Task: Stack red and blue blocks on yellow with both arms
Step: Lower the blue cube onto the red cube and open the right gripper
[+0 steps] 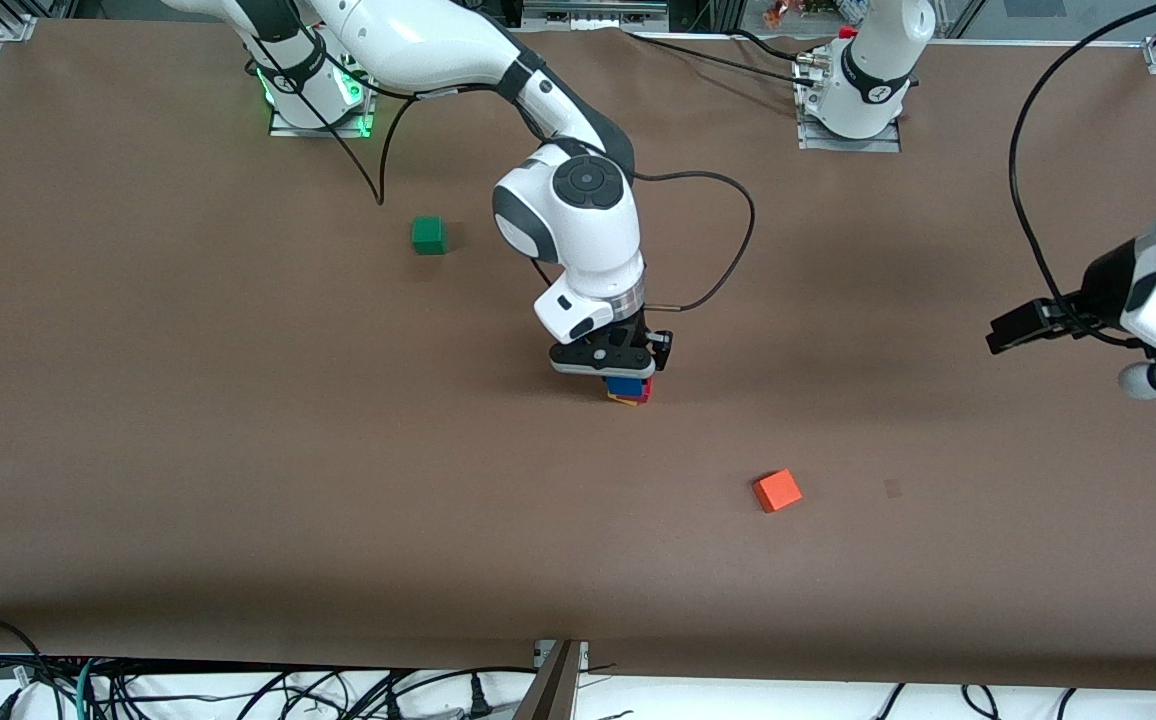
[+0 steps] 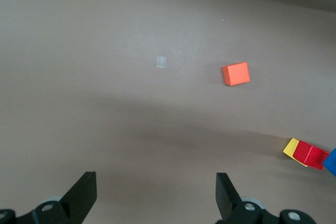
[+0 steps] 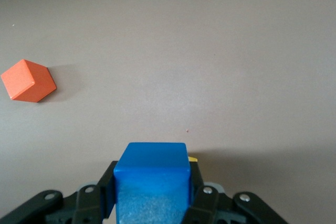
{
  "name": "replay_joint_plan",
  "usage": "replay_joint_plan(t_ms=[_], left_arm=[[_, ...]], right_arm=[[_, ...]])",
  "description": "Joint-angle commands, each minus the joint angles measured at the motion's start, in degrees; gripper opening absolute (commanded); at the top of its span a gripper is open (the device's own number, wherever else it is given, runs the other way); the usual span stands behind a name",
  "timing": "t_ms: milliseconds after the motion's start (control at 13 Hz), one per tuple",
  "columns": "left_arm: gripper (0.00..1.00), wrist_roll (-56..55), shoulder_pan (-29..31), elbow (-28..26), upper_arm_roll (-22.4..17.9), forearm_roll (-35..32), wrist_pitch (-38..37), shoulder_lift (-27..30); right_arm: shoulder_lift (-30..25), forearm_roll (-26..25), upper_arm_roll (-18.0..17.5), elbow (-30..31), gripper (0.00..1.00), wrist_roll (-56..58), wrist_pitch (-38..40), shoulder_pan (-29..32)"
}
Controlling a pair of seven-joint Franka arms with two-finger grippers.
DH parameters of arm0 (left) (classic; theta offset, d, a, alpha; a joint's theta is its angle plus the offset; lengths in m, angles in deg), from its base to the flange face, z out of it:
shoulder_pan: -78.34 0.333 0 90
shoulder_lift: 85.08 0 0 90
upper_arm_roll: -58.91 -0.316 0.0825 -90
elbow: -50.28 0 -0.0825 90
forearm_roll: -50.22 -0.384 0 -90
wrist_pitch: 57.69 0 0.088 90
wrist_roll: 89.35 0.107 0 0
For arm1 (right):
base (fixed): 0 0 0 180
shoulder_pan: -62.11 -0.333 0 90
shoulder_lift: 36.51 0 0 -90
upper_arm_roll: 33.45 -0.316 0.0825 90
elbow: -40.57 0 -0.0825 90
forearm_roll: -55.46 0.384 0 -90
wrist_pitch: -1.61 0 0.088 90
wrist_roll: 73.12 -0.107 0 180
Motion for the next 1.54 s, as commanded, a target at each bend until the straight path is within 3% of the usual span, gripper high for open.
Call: replay_joint_plan(t_ms=[0, 692, 1231, 1385, 1462], left_arm=[[1.0, 0.26, 0.1, -5.5, -0.15, 0.93, 2.45, 3.16], [1.0, 0.26, 0.46, -4.44, -0.15, 0.84, 2.53, 2.27], [1.0, 0.0, 0.37, -3.38, -0.15, 0.84, 2.53, 1.74], [1.0, 0.0, 0.37, -3.38, -0.15, 0.84, 2.53, 1.74], [1.0, 0.0, 0.37, -3.38, -0.15, 0.84, 2.53, 1.74]], right_arm=[[1.84, -0.89, -0.05, -2.58, 0.41, 0.33, 0.07, -0.26], [2.63, 0.69, -0.58, -2.58, 0.47, -0.9, -0.1, -0.69], [2.28, 1.75, -0.58, -2.58, 0.83, -0.72, 0.07, -0.35], [1.58, 2.53, -0.58, -2.58, 1.0, -0.46, 2.25, 0.09], [-0.25, 4.37, -0.58, -2.58, 1.0, 0.07, 4.97, 1.31]])
